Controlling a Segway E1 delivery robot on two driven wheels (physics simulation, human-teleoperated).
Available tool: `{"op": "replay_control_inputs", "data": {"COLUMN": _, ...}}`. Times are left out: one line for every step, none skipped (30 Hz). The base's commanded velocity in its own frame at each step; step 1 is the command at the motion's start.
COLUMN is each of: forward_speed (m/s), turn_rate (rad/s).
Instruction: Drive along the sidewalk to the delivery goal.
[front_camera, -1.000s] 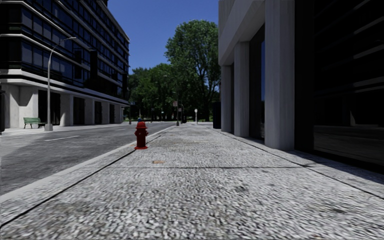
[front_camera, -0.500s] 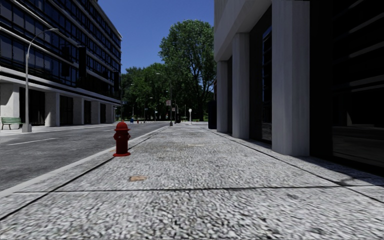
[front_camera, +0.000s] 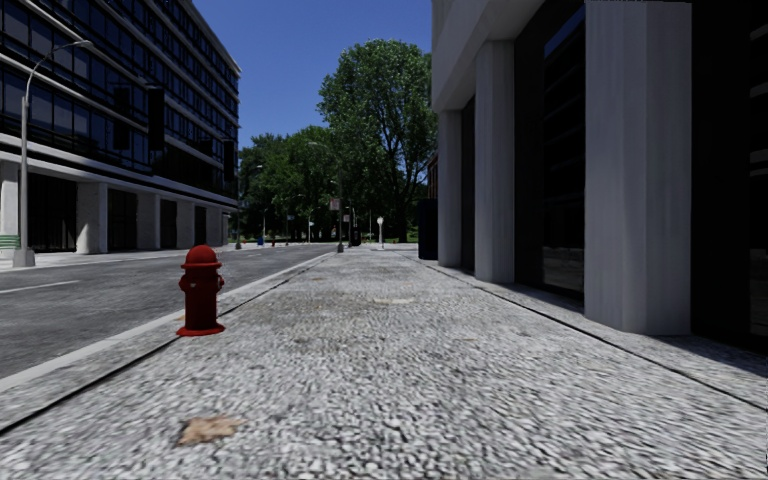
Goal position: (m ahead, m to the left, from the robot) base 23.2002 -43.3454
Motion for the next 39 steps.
{"op": "replay_control_inputs", "data": {"forward_speed": 2.0, "turn_rate": 0.0}}
{"op": "replay_control_inputs", "data": {"forward_speed": 2.0, "turn_rate": 0.0}}
{"op": "replay_control_inputs", "data": {"forward_speed": 2.0, "turn_rate": 0.0}}
{"op": "replay_control_inputs", "data": {"forward_speed": 2.0, "turn_rate": 0.0}}
{"op": "replay_control_inputs", "data": {"forward_speed": 2.0, "turn_rate": 0.0}}
{"op": "replay_control_inputs", "data": {"forward_speed": 2.0, "turn_rate": 0.0}}
{"op": "replay_control_inputs", "data": {"forward_speed": 2.0, "turn_rate": 0.0}}
{"op": "replay_control_inputs", "data": {"forward_speed": 2.0, "turn_rate": 0.0}}
{"op": "replay_control_inputs", "data": {"forward_speed": 2.0, "turn_rate": 0.0}}
{"op": "replay_control_inputs", "data": {"forward_speed": 2.0, "turn_rate": 0.0}}
{"op": "replay_control_inputs", "data": {"forward_speed": 2.0, "turn_rate": 0.0}}
{"op": "replay_control_inputs", "data": {"forward_speed": 2.0, "turn_rate": 0.0}}
{"op": "replay_control_inputs", "data": {"forward_speed": 2.0, "turn_rate": 0.0}}
{"op": "replay_control_inputs", "data": {"forward_speed": 2.0, "turn_rate": 0.0}}
{"op": "replay_control_inputs", "data": {"forward_speed": 2.0, "turn_rate": 0.0}}
{"op": "replay_control_inputs", "data": {"forward_speed": 2.0, "turn_rate": 0.0}}
{"op": "replay_control_inputs", "data": {"forward_speed": 2.0, "turn_rate": 0.0}}
{"op": "replay_control_inputs", "data": {"forward_speed": 2.0, "turn_rate": 0.0}}
{"op": "replay_control_inputs", "data": {"forward_speed": 2.0, "turn_rate": 0.0}}
{"op": "replay_control_inputs", "data": {"forward_speed": 2.0, "turn_rate": 0.0}}
{"op": "replay_control_inputs", "data": {"forward_speed": 2.0, "turn_rate": 0.0}}
{"op": "replay_control_inputs", "data": {"forward_speed": 2.0, "turn_rate": 0.0}}
{"op": "replay_control_inputs", "data": {"forward_speed": 2.0, "turn_rate": 0.0}}
{"op": "replay_control_inputs", "data": {"forward_speed": 2.0, "turn_rate": 0.0}}
{"op": "replay_control_inputs", "data": {"forward_speed": 2.0, "turn_rate": 0.0}}
{"op": "replay_control_inputs", "data": {"forward_speed": 2.0, "turn_rate": 0.0}}
{"op": "replay_control_inputs", "data": {"forward_speed": 2.0, "turn_rate": 0.0}}
{"op": "replay_control_inputs", "data": {"forward_speed": 2.0, "turn_rate": 0.0}}
{"op": "replay_control_inputs", "data": {"forward_speed": 2.0, "turn_rate": 0.0}}
{"op": "replay_control_inputs", "data": {"forward_speed": 2.0, "turn_rate": 0.0}}
{"op": "replay_control_inputs", "data": {"forward_speed": 2.0, "turn_rate": 0.0}}
{"op": "replay_control_inputs", "data": {"forward_speed": 2.0, "turn_rate": 0.0}}
{"op": "replay_control_inputs", "data": {"forward_speed": 2.0, "turn_rate": 0.0}}
{"op": "replay_control_inputs", "data": {"forward_speed": 2.0, "turn_rate": 0.0}}
{"op": "replay_control_inputs", "data": {"forward_speed": 2.0, "turn_rate": 0.0}}
{"op": "replay_control_inputs", "data": {"forward_speed": 2.0, "turn_rate": 0.0}}
{"op": "replay_control_inputs", "data": {"forward_speed": 2.0, "turn_rate": 0.0}}
{"op": "replay_control_inputs", "data": {"forward_speed": 2.0, "turn_rate": 0.0}}
{"op": "replay_control_inputs", "data": {"forward_speed": 2.0, "turn_rate": 0.0}}
